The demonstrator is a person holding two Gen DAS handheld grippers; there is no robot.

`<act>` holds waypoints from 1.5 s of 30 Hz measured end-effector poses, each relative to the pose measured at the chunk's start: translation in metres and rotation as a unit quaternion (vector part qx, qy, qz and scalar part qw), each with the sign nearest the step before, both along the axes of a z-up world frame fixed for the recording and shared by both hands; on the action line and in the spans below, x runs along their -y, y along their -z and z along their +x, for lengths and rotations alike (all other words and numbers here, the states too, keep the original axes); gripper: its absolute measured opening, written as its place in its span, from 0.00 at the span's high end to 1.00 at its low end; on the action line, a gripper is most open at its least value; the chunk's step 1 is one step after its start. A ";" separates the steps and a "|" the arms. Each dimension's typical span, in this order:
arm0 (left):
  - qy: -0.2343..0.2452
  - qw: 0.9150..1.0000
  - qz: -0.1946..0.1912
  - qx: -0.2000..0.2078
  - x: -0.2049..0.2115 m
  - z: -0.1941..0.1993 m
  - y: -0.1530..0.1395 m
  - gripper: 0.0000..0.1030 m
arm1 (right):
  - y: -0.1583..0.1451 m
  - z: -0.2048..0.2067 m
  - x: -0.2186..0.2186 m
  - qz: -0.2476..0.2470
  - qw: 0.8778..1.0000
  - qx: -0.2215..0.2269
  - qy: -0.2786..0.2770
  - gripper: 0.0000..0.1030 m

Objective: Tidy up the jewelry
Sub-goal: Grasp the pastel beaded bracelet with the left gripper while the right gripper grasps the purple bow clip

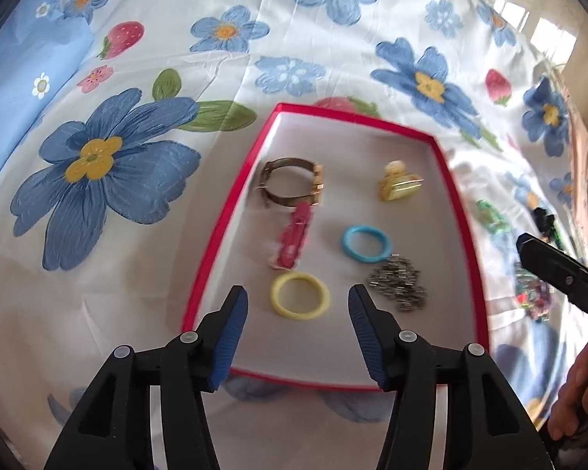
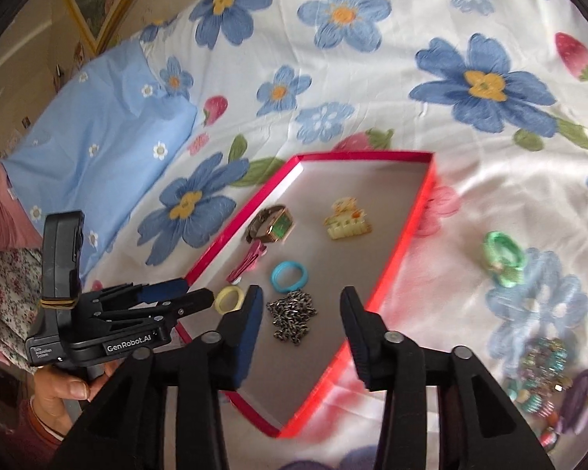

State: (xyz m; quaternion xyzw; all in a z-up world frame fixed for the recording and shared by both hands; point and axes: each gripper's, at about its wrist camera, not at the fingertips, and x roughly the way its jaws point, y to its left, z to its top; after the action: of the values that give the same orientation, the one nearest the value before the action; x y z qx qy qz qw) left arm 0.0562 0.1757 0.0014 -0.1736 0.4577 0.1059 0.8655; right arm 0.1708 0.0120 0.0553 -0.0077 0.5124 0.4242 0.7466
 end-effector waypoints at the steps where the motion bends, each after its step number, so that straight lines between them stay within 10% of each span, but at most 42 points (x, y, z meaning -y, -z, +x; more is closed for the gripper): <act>1: 0.001 1.000 -0.002 0.004 0.003 -0.003 -0.003 0.46 | -0.004 0.001 0.009 0.003 1.000 0.005 0.010 0.46; 24: 0.109 0.994 -0.018 0.011 0.103 0.004 -0.028 0.38 | -0.006 0.010 0.203 -0.049 0.981 0.004 0.188 0.42; 45: 0.205 0.979 0.007 -0.019 0.179 0.087 0.003 0.42 | 0.021 0.033 0.193 -0.085 0.984 -0.012 0.156 0.43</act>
State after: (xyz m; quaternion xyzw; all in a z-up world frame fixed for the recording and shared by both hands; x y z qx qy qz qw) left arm 0.1434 -0.0034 -0.0013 -0.0679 0.4991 -0.0674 0.8612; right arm 0.2041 -0.1815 0.0340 0.0141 0.5509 0.2569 0.7939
